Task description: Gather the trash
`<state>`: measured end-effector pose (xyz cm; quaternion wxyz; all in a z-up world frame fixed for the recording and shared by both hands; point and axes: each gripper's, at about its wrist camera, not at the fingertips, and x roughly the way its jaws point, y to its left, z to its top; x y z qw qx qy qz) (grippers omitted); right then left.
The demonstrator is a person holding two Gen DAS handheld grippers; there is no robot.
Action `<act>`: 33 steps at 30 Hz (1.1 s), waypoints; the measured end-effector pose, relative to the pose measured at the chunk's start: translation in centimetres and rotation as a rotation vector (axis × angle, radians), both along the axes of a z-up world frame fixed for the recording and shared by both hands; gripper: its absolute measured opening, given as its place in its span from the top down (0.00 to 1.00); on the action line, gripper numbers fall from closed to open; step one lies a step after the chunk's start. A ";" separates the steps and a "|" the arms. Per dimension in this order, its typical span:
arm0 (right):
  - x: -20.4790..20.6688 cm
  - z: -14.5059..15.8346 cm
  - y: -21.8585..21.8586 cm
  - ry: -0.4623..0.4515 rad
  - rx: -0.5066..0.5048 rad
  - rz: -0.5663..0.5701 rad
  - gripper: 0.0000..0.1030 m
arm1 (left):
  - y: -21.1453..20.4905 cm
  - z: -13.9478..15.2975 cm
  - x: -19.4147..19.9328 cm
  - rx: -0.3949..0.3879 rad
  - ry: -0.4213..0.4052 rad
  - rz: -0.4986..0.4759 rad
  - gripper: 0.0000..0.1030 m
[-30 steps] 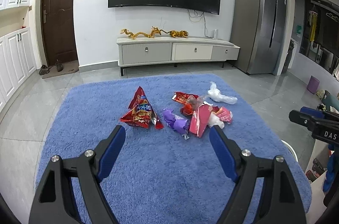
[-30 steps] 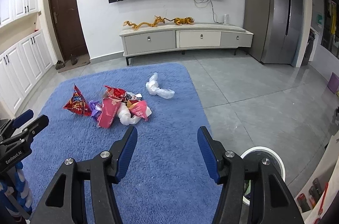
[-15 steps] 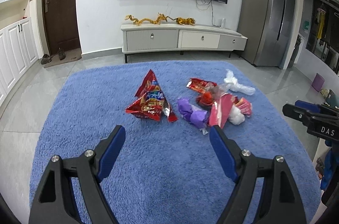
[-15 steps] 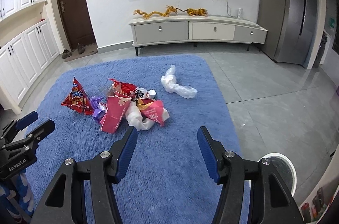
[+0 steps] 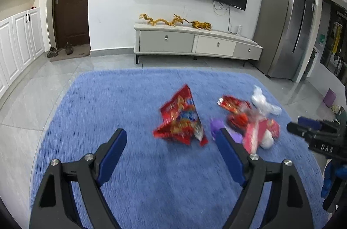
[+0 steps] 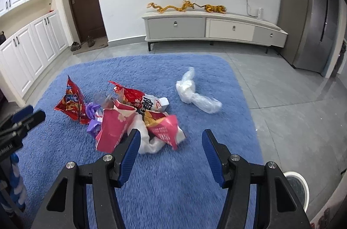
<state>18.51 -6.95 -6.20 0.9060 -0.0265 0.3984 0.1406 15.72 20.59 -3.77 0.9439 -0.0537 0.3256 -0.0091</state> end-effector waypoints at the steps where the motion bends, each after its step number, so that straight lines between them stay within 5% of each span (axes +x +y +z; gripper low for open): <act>1: 0.5 -0.3 0.2 0.005 0.002 0.003 0.45 | 0.1 0.0 0.9 0.007 0.000 0.005 0.18; 13: 4.7 -3.9 -0.2 0.105 0.083 0.042 0.45 | -1.1 -3.8 7.7 0.038 0.120 0.006 0.18; 16: 4.8 -4.2 -1.1 0.118 0.128 0.052 0.55 | -0.7 -4.8 7.9 0.030 0.139 0.018 0.19; 22: 3.3 -3.8 -2.2 0.104 0.147 0.056 0.62 | -0.5 -4.8 6.9 0.009 0.135 0.014 0.43; 33: -2.8 -1.2 -5.4 0.041 0.164 -0.003 0.63 | -1.7 -3.5 1.9 0.025 0.115 0.007 0.72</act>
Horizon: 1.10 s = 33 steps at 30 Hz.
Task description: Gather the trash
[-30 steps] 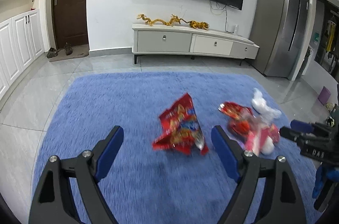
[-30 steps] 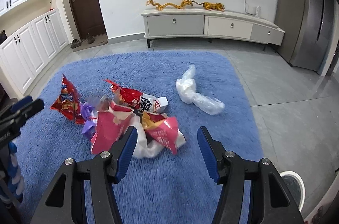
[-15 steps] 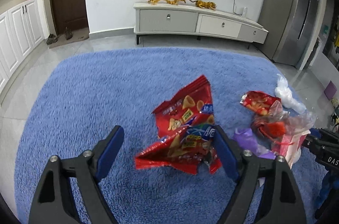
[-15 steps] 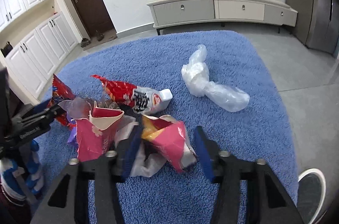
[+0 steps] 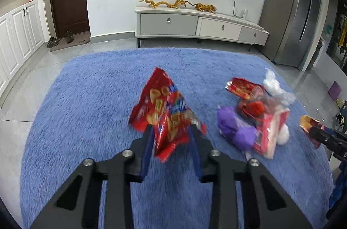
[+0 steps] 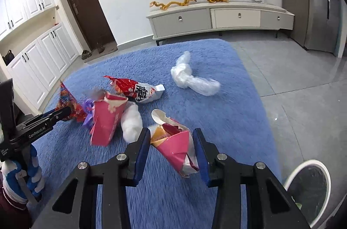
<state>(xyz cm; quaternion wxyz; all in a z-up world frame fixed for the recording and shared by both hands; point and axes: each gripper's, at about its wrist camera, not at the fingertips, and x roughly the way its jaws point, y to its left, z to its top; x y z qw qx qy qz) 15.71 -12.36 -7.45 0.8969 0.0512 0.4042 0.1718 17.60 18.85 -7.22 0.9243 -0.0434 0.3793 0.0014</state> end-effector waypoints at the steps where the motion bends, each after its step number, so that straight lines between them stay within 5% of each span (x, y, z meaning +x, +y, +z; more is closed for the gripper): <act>1: -0.7 0.2 -0.2 -0.002 0.000 -0.004 0.63 | -0.3 0.2 -0.6 0.006 -0.004 -0.004 0.74; 6: -4.8 0.8 -1.5 -0.008 0.011 -0.029 0.64 | -1.7 1.3 -4.0 0.003 -0.026 -0.047 0.84; 20: -13.5 3.2 -3.4 -0.062 0.029 -0.070 0.64 | -4.3 5.4 -12.7 -0.106 -0.107 -0.198 0.85; 30: -14.8 3.2 -4.6 -0.072 0.071 -0.081 0.64 | 0.2 5.6 -13.4 -0.190 -0.086 -0.108 0.83; 32: -14.4 2.6 -4.9 -0.059 0.081 -0.080 0.64 | 0.9 5.6 -12.5 -0.199 -0.075 -0.080 0.70; 33: -14.1 2.2 -5.0 -0.052 0.086 -0.080 0.64 | 1.2 5.6 -12.0 -0.199 -0.079 -0.060 0.43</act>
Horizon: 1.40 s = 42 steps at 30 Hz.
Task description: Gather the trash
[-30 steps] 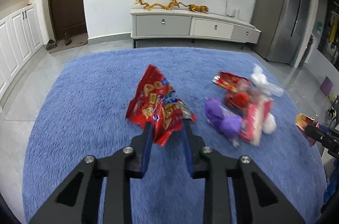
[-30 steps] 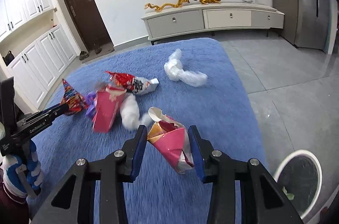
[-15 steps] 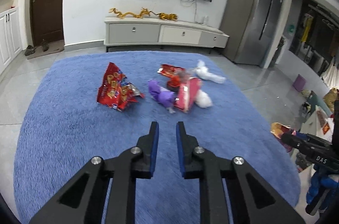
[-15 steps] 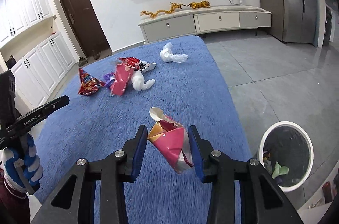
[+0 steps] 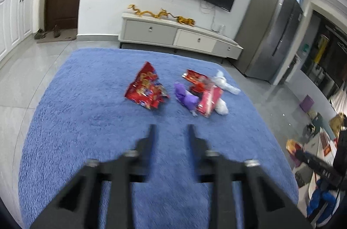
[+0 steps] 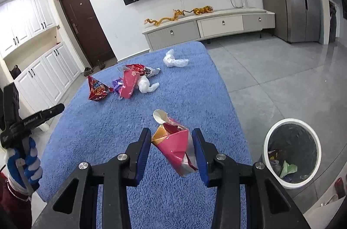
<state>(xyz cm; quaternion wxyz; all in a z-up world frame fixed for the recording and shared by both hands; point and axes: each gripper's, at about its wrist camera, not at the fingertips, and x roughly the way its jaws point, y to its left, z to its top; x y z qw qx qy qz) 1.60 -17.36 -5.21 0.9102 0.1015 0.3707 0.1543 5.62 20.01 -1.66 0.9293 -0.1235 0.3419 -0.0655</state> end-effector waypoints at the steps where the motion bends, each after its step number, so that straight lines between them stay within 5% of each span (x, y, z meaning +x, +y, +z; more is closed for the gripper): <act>1: 0.3 -0.3 -0.1 0.007 0.005 0.000 0.64 | 0.2 0.0 0.5 0.003 -0.010 0.026 0.26; 11: 2.2 -2.0 -1.6 0.048 0.011 -0.012 0.64 | 0.2 -1.6 10.4 0.116 0.024 0.087 0.25; 18: 3.7 -2.8 -2.0 0.075 0.013 -0.015 0.64 | -0.3 -3.8 15.3 0.175 0.073 0.032 0.26; 24: 3.9 -3.0 -1.0 0.079 0.015 0.014 0.64 | -2.0 -5.1 13.5 0.261 0.075 -0.003 0.61; 27: 3.5 -2.6 -0.5 0.072 0.016 0.030 0.64 | -1.7 -4.8 12.3 0.233 0.081 -0.015 0.76; 42: -2.0 1.7 0.0 -0.038 0.024 0.041 0.64 | -4.2 1.5 2.5 0.173 -0.057 -0.125 0.85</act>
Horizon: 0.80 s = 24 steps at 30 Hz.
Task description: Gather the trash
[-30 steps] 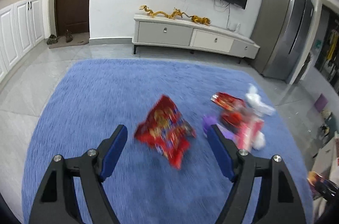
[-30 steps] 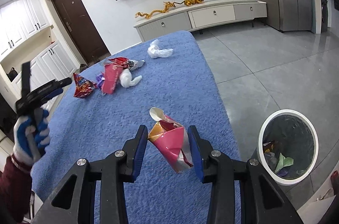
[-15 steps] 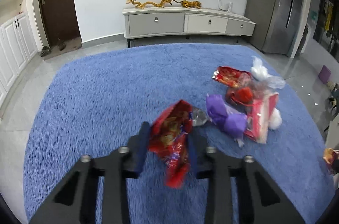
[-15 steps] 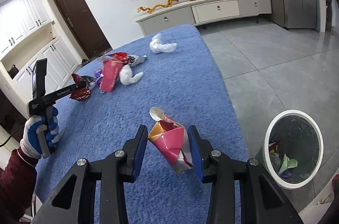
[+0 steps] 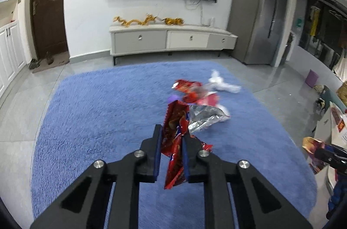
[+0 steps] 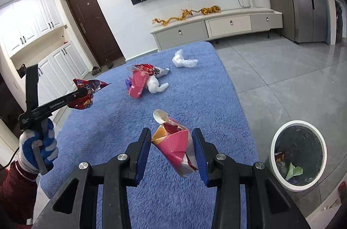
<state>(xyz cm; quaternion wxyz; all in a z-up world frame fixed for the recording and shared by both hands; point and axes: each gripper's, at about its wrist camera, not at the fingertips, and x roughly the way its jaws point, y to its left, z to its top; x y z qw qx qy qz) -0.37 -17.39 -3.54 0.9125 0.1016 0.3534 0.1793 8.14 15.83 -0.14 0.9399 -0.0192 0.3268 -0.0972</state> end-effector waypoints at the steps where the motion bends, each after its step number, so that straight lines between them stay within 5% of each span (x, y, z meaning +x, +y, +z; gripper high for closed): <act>1: -0.2 0.3 -0.1 -0.007 0.000 -0.004 0.64 | -0.7 0.7 -0.7 -0.003 -0.013 -0.020 0.85; 15: -3.4 2.3 -10.0 -0.093 0.028 -0.215 0.64 | -15.5 5.2 -2.1 -0.038 -0.037 -0.306 0.85; 24: -2.6 -0.8 -20.1 -0.020 0.066 -0.434 0.64 | -32.2 2.1 0.8 0.043 0.043 -0.514 0.85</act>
